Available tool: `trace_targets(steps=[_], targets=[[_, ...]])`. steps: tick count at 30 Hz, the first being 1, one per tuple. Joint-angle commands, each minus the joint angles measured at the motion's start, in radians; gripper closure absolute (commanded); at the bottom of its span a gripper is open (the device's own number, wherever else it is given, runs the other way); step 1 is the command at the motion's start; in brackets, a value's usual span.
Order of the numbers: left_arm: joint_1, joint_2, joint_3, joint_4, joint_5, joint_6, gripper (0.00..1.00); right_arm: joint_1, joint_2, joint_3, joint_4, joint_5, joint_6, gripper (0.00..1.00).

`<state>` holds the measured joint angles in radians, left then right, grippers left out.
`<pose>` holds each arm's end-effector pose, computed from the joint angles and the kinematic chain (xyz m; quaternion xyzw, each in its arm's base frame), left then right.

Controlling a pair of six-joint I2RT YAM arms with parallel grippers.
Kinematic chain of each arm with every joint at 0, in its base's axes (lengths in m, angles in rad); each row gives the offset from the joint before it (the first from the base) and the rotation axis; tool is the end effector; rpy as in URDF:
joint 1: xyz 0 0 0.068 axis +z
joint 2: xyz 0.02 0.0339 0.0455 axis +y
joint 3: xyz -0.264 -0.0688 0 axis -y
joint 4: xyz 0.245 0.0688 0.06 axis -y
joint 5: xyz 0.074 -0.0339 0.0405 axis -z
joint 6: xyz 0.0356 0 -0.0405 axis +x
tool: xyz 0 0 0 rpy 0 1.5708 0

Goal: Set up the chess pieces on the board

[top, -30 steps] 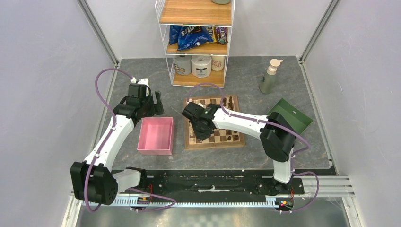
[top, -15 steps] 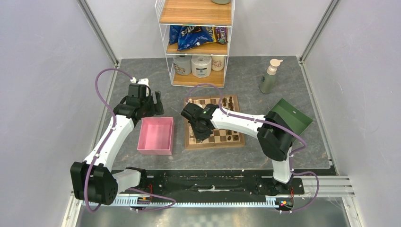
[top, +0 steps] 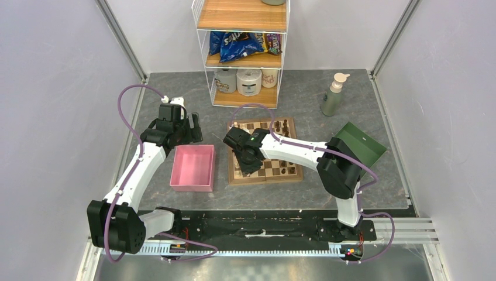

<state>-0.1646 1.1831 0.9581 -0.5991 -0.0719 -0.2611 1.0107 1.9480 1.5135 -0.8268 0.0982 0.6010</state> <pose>0.2439 -0.0379 0.2814 -0.0580 0.9288 -0.0443 0.3633 0.2144 0.3354 0.2060 -0.1933 0.9678 0.0775 0.1416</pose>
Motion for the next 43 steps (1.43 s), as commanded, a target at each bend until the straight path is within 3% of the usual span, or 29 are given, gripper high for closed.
trace_targets(steps=[1, 7, 13, 16, 18, 22, 30, 37, 43], targets=[[0.003, -0.002, 0.02, 0.004, 0.01, -0.015, 0.08, 0.002, 0.006, 0.043, 0.006, -0.002, -0.012, 0.66], [0.003, -0.003, 0.02, 0.003, 0.009, -0.017, 0.08, 0.002, -0.042, 0.047, 0.008, 0.003, -0.026, 0.6], [0.003, -0.009, 0.021, 0.002, -0.004, -0.019, 0.08, -0.017, -0.187, 0.015, 0.005, 0.132, -0.048, 0.57], [0.003, -0.016, 0.019, 0.008, -0.017, -0.024, 0.08, -0.054, -0.276, -0.031, 0.005, 0.247, -0.046, 0.43], [0.003, -0.02, 0.018, 0.011, -0.032, -0.029, 0.08, -0.105, -0.334, -0.068, 0.006, 0.322, -0.045, 0.42], [0.004, -0.022, 0.024, 0.01, -0.093, -0.049, 0.07, -0.248, -0.451, -0.157, -0.003, 0.422, -0.027, 0.22], [0.004, -0.003, 0.036, 0.027, -0.159, -0.116, 0.07, -0.53, -0.6, -0.266, 0.034, 0.406, -0.094, 0.04], [0.004, 0.026, 0.121, -0.072, -0.187, -0.167, 0.08, -0.743, -0.682, -0.287, 0.1, 0.201, -0.1, 0.03], [0.003, -0.048, 0.139, -0.04, -0.181, -0.198, 0.09, -0.79, -0.719, -0.244, 0.133, 0.086, -0.103, 0.03]])
